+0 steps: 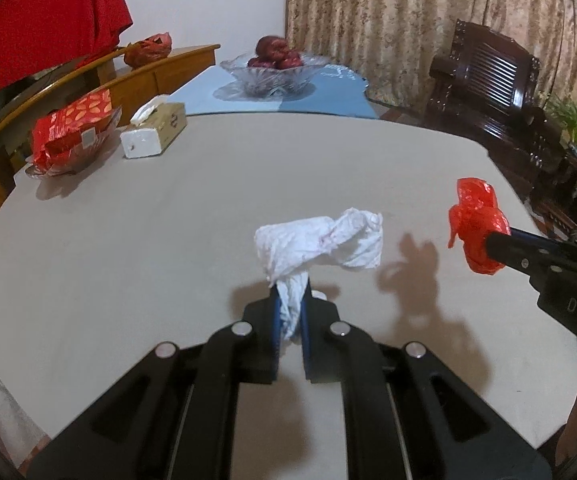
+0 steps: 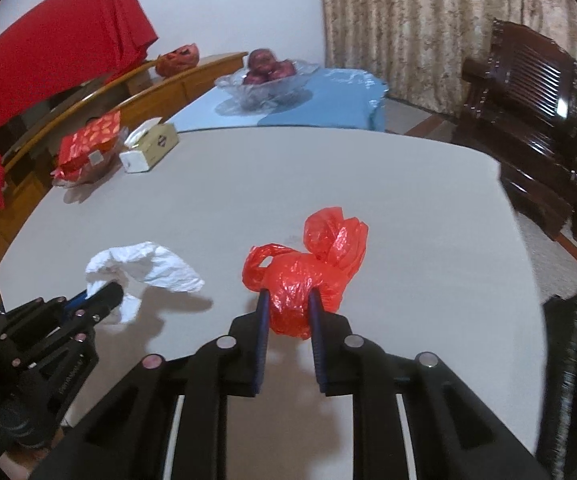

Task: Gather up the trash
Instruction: 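Carry the white tissue and red bag over the bin with both grippers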

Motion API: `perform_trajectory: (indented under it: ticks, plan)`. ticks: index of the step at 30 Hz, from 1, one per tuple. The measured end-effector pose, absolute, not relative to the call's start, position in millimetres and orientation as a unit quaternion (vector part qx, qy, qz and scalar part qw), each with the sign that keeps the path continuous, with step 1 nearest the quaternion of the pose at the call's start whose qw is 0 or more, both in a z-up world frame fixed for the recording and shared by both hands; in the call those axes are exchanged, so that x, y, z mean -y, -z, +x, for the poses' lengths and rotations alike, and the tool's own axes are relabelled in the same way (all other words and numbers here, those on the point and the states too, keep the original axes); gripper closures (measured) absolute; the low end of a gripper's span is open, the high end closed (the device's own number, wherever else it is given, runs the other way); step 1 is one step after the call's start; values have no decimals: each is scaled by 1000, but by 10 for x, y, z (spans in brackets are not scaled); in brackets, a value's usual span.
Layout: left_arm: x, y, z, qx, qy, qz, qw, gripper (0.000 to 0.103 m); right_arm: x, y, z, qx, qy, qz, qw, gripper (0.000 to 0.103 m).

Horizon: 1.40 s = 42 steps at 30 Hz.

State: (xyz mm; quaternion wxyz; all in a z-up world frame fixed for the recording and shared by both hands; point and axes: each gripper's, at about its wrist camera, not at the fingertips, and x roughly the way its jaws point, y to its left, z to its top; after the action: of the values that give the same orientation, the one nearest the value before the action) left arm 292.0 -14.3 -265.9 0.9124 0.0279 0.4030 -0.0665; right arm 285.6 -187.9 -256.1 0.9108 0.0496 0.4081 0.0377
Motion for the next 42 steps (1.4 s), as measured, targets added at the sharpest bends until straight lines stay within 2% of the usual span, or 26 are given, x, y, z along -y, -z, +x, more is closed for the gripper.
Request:
perform_trajectory:
  ticks: [14, 42]
  plan:
    - [1267, 2261, 2211, -391, 115, 47, 912, 96, 2993, 2242, 1952, -394, 19, 58, 917, 84]
    - [3472, 2343, 1607, -394, 227, 77, 887, 96, 5031, 2262, 884, -380, 133, 92, 911, 84]
